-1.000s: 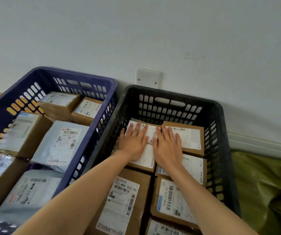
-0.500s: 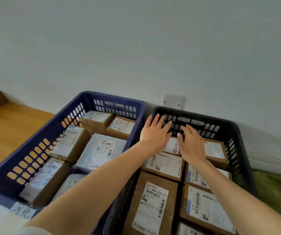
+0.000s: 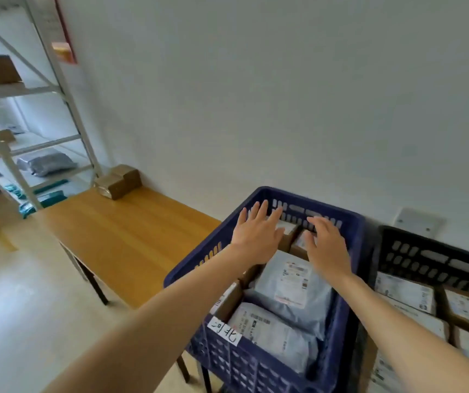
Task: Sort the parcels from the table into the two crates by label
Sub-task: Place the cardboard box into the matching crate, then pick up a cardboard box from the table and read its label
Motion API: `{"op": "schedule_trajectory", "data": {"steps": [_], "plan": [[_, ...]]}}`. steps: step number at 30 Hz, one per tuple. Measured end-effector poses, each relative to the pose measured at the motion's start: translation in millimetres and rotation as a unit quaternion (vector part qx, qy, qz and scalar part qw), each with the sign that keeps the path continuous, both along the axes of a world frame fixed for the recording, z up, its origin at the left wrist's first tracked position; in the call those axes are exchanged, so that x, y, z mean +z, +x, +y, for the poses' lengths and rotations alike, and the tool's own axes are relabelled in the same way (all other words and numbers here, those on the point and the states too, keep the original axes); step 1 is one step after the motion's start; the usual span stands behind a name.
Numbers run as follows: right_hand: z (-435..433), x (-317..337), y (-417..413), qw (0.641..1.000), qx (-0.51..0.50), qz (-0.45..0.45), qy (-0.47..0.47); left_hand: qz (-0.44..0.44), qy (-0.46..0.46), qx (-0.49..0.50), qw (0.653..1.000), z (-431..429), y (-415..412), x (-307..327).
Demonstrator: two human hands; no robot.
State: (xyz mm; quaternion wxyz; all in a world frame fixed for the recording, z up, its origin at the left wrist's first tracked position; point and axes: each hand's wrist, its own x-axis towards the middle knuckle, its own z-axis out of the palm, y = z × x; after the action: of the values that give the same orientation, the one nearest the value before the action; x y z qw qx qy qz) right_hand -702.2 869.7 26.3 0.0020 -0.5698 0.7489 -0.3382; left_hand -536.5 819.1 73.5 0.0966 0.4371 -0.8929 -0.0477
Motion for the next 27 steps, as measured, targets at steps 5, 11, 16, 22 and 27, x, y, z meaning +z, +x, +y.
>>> {"op": "schedule_trajectory", "data": {"steps": [5, 11, 16, 22, 27], "plan": [[-40.1, -9.5, 111.1, 0.996, 0.083, 0.015, 0.005, 0.03, 0.031, 0.092, 0.995, -23.9, 123.8, -1.7], [-82.5, -22.6, 229.7, 0.984, 0.173, -0.015, 0.041, 0.077, 0.069, 0.193, 0.976, -38.9, 249.4, -23.9], [-126.4, -31.0, 302.6, 0.974, 0.216, -0.02, 0.061, 0.116, 0.099, 0.252, 0.956, -66.5, 330.8, -44.9], [-213.4, -47.5, 365.0, 0.968, 0.237, -0.031, 0.075, 0.15, 0.102, 0.312, 0.933, -129.9, 404.9, -67.9], [-300.7, -64.1, 411.0, 0.963, 0.246, -0.061, 0.097, 0.148, 0.112, 0.324, 0.928, -210.2, 452.1, -79.4]]}}
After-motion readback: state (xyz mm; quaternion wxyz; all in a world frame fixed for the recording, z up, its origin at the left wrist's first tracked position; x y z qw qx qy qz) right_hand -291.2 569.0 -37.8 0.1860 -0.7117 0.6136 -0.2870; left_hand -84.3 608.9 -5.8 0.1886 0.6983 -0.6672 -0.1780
